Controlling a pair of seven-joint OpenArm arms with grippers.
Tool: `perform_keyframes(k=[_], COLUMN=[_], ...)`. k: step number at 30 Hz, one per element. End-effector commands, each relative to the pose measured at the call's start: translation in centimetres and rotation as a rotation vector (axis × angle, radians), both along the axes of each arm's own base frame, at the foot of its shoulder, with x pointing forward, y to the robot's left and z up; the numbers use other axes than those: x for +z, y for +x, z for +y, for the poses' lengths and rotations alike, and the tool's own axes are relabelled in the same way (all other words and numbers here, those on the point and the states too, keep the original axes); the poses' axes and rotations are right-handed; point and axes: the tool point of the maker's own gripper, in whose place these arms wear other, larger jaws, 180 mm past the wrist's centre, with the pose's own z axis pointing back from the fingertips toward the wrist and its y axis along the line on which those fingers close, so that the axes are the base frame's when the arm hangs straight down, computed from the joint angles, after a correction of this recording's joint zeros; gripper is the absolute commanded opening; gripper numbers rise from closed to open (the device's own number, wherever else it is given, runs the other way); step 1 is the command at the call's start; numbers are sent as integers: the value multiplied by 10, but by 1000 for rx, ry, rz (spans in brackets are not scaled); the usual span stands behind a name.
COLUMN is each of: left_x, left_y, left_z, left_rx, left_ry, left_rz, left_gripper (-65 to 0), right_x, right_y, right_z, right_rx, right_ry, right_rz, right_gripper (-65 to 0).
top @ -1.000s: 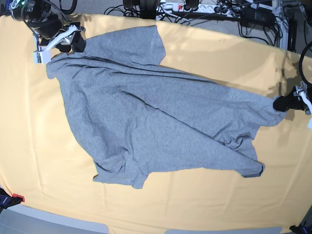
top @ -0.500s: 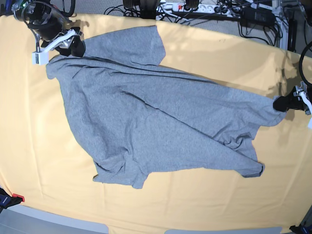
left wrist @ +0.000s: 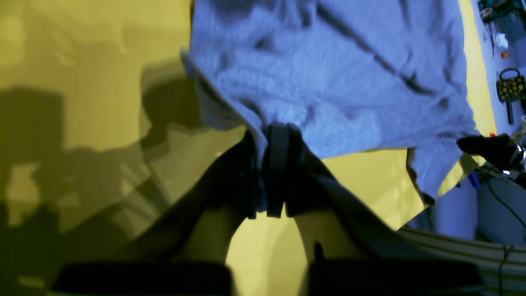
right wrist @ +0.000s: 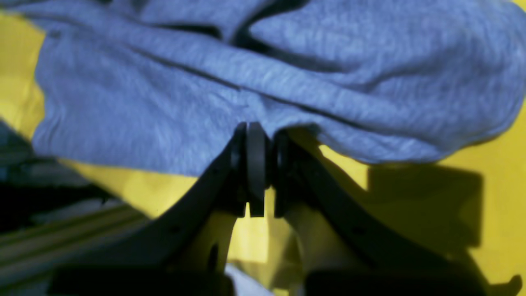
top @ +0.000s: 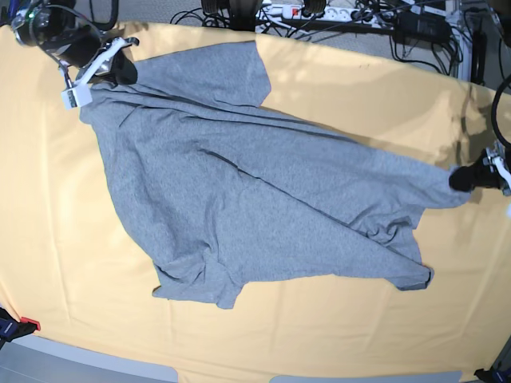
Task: Layout the t-shirt on the table in an organized manner, then fold the t-shirt properly
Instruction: 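Lift and stretch the shirt between both grippers, then lay it flat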
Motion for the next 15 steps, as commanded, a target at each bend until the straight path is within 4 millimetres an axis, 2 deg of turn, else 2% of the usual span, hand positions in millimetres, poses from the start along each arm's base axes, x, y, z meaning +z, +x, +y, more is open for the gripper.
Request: perform_keyframes(k=[1, 4, 8, 12, 15], left_x=[21, 27, 36, 41, 43], left_y=[7, 8, 4, -14, -34], left_z=[6, 0, -14, -36, -63], left_rx=[-1, -24, -75, -178, -301], left_ry=[19, 34, 76, 152, 218], left_rz=[-56, -74, -90, -94, -110], left_gripper=[-650, -650, -650, -650, -650], right_x=[12, 21, 32, 49, 63], right_y=[4, 0, -1, -4, -7], right_z=[-2, -7, -23, -31, -31], right_rx=[34, 105, 174, 254, 310], right_ry=[-11, -49, -154, -250, -312], right_rz=[-35, -16, -20, -41, -64], right_gripper=[-650, -650, -650, -650, -650])
